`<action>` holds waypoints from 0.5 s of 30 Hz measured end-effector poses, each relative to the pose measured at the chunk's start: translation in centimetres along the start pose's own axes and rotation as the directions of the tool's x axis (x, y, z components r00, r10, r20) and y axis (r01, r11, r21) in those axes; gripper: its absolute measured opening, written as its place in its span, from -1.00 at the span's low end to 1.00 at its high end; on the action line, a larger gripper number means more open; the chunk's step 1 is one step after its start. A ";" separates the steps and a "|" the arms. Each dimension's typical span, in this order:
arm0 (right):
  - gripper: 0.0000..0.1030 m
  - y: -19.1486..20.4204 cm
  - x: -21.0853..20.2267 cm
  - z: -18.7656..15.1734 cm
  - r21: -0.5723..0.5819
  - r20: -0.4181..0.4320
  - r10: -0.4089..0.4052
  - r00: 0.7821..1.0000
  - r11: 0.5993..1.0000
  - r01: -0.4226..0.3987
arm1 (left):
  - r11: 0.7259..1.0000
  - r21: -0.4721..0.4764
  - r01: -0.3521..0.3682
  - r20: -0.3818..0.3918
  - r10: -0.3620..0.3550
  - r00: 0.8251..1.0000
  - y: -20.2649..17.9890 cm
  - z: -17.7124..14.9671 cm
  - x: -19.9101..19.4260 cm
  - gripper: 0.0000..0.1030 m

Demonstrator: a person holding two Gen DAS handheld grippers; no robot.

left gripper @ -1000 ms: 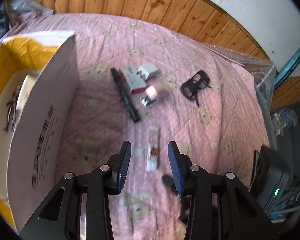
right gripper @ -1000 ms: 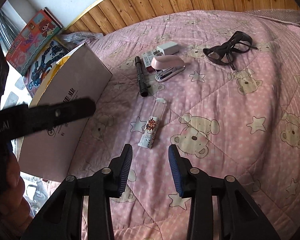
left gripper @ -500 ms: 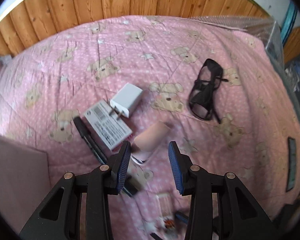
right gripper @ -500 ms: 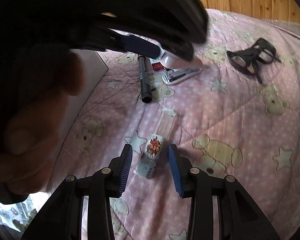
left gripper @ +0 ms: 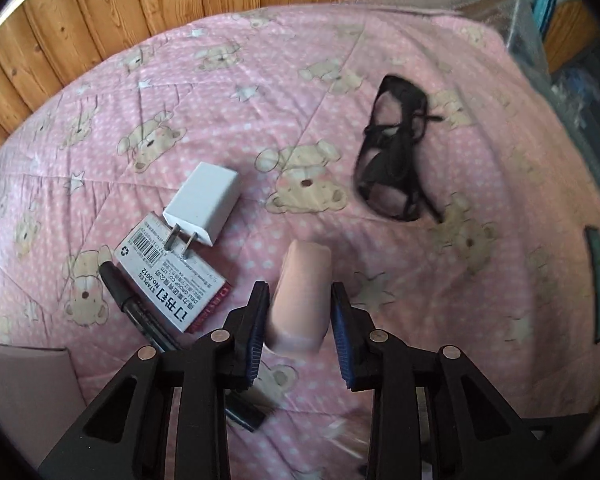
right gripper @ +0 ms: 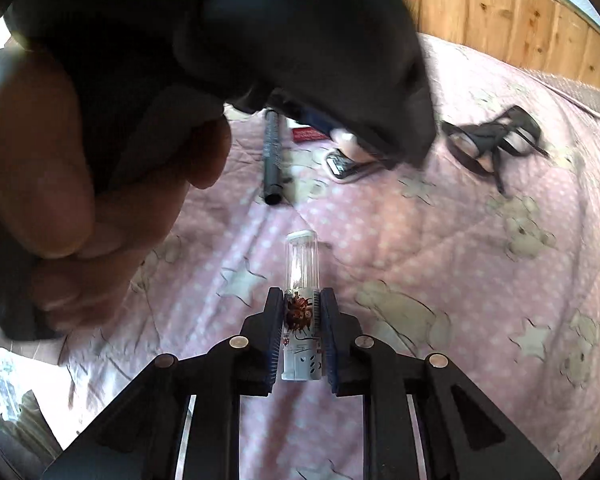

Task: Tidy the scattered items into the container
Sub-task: 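Grasp the pink stapler with left tool while right tool grasps the clear tube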

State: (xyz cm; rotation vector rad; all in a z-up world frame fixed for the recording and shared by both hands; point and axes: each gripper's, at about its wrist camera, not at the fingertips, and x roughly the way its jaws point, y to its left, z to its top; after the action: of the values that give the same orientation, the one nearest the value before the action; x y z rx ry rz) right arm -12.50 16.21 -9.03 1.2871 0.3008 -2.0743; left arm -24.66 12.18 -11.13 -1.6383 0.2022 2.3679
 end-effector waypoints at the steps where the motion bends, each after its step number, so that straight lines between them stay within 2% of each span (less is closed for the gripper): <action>1: -0.62 -0.2 -0.1 -0.2 0.006 0.000 0.001 1.000 1.000 -0.001 | 1.000 -0.011 0.001 0.002 -0.001 1.000 0.1 0.0 0.4 -0.37; 3: -0.63 -0.4 -0.1 -0.4 0.012 0.004 0.002 1.000 1.000 -0.002 | 0.999 -0.032 -0.004 0.022 0.004 1.000 0.2 0.2 0.3 -0.48; 7: -0.63 -0.5 -0.2 -0.5 0.016 0.013 0.006 1.000 1.000 -0.007 | 0.997 -0.075 0.011 0.026 -0.009 1.000 0.6 0.1 0.0 -0.49; 15: -0.63 -1.6 -2.4 -1.9 0.127 0.028 0.110 0.993 0.985 -0.113 | 0.989 -0.145 0.024 0.073 -0.013 0.997 0.9 -1.4 -3.5 -0.49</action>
State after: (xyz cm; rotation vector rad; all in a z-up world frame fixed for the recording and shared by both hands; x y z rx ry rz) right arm -11.51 19.35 -8.15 1.3254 0.0843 -2.0379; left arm -22.54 10.51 -8.40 -1.6052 -0.0001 2.4752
